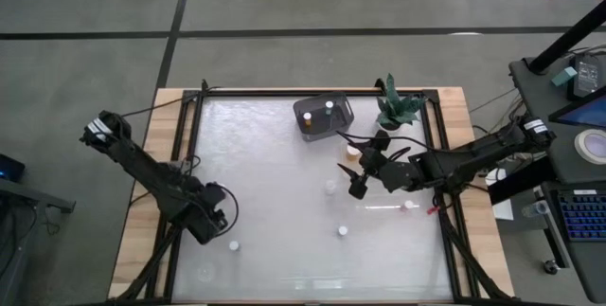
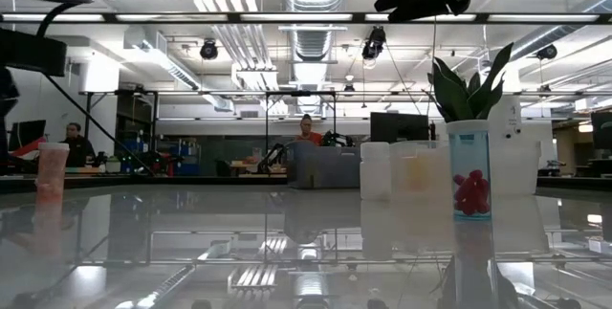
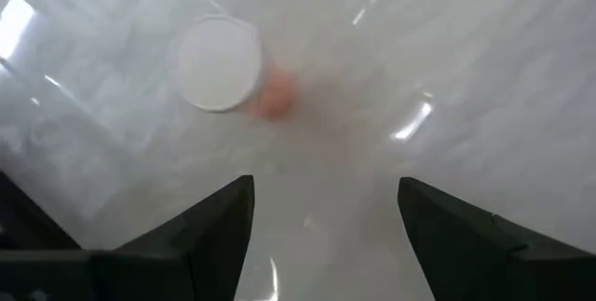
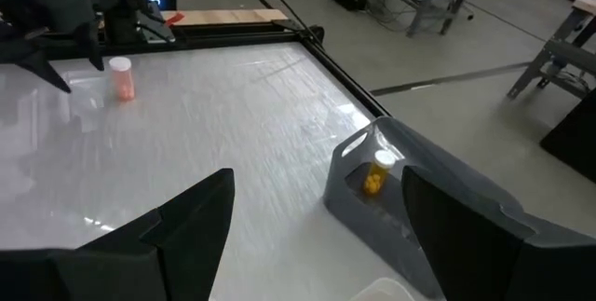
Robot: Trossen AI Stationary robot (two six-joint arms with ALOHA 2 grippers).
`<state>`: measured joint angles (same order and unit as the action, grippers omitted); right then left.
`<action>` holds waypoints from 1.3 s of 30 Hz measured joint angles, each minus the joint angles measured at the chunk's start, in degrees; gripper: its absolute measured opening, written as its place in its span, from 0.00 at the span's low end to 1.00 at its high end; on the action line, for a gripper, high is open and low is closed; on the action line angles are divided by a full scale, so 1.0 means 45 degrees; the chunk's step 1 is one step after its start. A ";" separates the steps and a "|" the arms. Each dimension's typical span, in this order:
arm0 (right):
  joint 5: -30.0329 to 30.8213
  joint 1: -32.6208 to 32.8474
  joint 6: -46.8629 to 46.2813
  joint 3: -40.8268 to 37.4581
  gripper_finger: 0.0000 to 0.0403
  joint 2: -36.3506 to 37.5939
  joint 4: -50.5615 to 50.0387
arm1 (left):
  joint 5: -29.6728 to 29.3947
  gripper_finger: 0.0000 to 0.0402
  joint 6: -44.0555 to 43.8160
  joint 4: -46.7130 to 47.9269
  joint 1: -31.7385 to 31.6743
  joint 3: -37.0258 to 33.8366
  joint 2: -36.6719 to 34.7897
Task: Pick and place medicine bottles into bin by pill shape (circle, oval)
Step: Put the left small pink pill bottle into the black bin
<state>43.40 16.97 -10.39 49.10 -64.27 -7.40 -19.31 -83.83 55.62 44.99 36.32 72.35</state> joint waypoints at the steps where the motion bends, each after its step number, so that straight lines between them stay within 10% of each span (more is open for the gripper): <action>1: 0.0005 0.0000 0.0000 -0.0005 0.74 0.0000 0.0005 | -0.0195 0.62 -0.0042 0.0074 0.0000 -0.0055 0.0055; 19: 0.0033 0.0000 0.0146 -0.0009 0.74 -0.0005 0.0194 | -0.3012 0.57 -0.2281 -0.1666 -0.0005 -0.1569 0.0727; 39: 0.0035 0.0000 0.0121 -0.0009 0.74 -0.0027 0.0195 | -0.3345 0.17 -0.2081 -0.1925 -0.0005 -0.1536 0.1246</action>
<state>43.55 16.97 -9.85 49.06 -64.39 -6.52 -34.36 -93.19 46.96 44.97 29.40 77.96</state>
